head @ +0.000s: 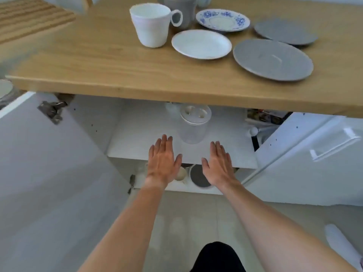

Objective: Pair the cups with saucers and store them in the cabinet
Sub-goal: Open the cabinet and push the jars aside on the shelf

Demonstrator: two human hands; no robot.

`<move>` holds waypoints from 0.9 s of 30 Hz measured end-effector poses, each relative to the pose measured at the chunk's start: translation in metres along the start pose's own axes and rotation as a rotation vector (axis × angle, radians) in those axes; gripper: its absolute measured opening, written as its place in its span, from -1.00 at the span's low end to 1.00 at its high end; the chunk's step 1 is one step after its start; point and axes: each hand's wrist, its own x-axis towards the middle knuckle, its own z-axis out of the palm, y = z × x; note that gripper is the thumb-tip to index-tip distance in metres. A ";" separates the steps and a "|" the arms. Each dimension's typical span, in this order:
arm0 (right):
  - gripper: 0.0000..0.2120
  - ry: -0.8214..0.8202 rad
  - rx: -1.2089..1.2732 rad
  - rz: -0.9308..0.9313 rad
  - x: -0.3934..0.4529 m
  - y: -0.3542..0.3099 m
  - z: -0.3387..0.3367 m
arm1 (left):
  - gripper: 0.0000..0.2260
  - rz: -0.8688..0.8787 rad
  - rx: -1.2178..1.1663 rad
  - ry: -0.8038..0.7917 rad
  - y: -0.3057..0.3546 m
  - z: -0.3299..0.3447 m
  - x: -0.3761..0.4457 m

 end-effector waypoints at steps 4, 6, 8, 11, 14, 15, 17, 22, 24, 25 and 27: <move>-0.39 0.124 -0.027 -0.031 0.051 0.029 0.048 | -0.30 0.083 -0.179 0.177 -0.005 0.050 0.066; -0.41 0.228 -0.096 -0.055 0.067 0.036 0.061 | -0.29 0.085 -0.343 0.205 -0.004 0.068 0.086; -0.42 0.332 -0.168 -0.078 0.074 0.040 0.073 | -0.28 0.100 -0.380 0.226 -0.003 0.090 0.095; -0.41 0.391 -0.154 -0.094 0.076 0.048 0.082 | -0.24 0.149 -0.321 0.305 -0.001 0.113 0.099; -0.39 0.291 -0.127 -0.109 0.074 0.050 0.075 | -0.18 0.107 -0.404 0.240 0.001 0.106 0.101; -0.39 0.264 -0.114 -0.105 0.069 0.050 0.071 | -0.13 0.088 -0.439 0.208 0.004 0.100 0.102; -0.39 0.196 -0.099 -0.105 0.065 0.047 0.075 | -0.03 0.036 -0.581 0.150 0.008 0.096 0.107; -0.39 0.216 -0.102 -0.099 0.074 0.050 0.069 | -0.14 0.140 -0.845 0.212 0.026 0.092 0.123; -0.39 0.190 -0.108 -0.085 0.073 0.049 0.069 | -0.18 0.148 -0.837 0.230 0.022 0.093 0.121; -0.39 0.178 -0.108 -0.074 0.074 0.049 0.069 | -0.18 0.141 -0.824 0.241 0.017 0.092 0.119; -0.38 0.152 -0.105 -0.051 0.073 0.046 0.068 | -0.17 0.123 -0.787 0.266 -0.001 0.084 0.113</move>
